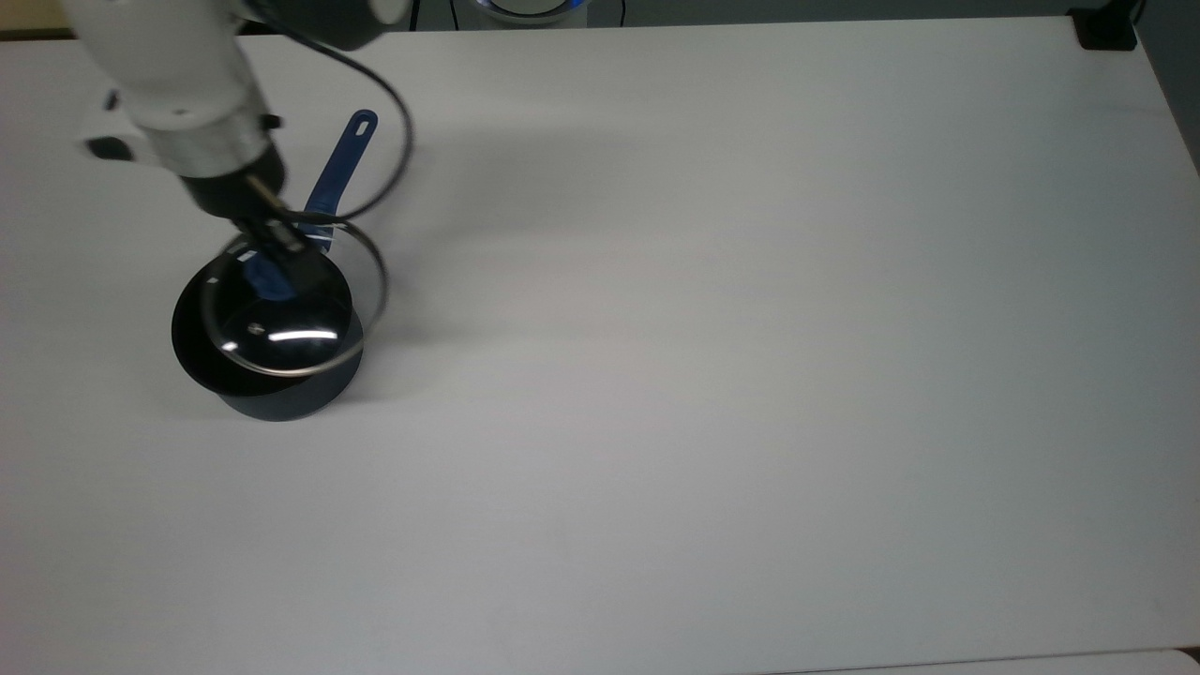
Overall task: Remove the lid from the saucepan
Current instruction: 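Lift the glass lid off the pan and carry it sideways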
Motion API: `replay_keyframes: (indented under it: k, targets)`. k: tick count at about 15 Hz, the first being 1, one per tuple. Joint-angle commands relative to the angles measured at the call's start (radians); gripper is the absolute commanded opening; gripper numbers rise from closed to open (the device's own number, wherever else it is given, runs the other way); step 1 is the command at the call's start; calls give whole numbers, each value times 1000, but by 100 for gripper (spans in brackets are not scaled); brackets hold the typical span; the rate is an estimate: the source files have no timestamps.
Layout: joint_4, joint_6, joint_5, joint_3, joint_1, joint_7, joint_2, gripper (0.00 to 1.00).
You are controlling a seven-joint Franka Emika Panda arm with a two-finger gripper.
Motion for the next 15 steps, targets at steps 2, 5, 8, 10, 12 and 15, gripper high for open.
replay_keyframes:
  k: [2,5,8,10,12,15]
  targets:
    - [-1,-30,-2,-6,87,8,-30,55]
    - [-9,-30,-12,-7,145,43,-33,56]
    - [-18,-20,-9,-6,193,51,-28,56]
    - [-18,-17,-5,-6,202,40,-25,56]
    - [-32,-18,0,-4,215,10,-25,56]
    - [-115,43,-6,-4,290,8,-13,56]
